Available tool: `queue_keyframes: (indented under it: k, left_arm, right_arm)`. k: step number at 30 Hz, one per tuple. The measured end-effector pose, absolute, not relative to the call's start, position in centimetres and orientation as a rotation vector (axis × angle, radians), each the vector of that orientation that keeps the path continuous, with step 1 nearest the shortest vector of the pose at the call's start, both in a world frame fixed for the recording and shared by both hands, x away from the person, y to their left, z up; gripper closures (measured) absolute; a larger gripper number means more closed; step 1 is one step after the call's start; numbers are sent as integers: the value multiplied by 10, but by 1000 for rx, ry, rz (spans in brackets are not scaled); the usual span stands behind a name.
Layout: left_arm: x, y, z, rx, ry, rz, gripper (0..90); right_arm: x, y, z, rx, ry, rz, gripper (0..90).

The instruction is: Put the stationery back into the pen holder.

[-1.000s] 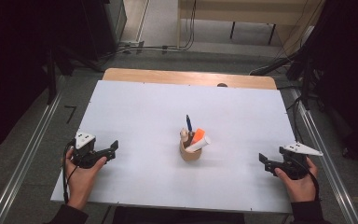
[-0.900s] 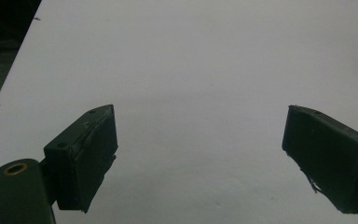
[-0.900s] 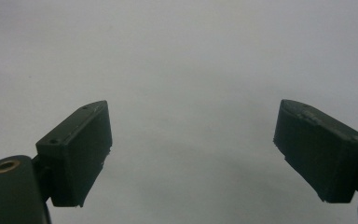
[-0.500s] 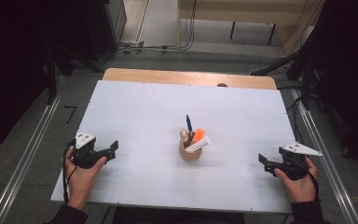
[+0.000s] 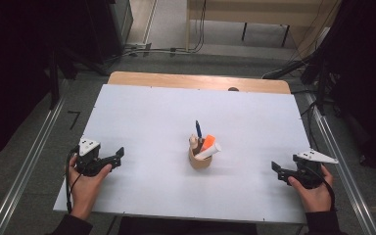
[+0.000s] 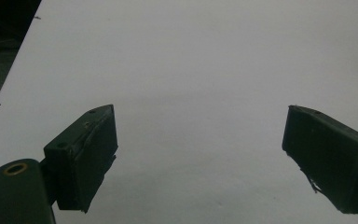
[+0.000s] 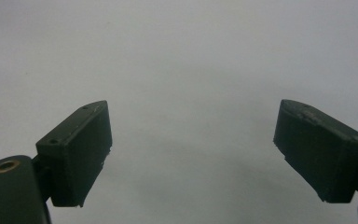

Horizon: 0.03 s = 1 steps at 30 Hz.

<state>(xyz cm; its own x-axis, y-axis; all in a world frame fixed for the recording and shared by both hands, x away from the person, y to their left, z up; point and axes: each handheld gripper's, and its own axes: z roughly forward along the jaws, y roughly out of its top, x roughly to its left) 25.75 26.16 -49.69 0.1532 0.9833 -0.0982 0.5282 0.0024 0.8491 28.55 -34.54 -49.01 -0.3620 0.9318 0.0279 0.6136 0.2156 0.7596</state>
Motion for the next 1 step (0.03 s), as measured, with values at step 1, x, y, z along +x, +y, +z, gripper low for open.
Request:
queue_keyframes:
  k: [1]
  left_arm:
    - [258, 262, -497, 1636, 1480, 721, 109]
  right_arm:
    - [285, -345, -490, 1429, 2057, 973, 99]
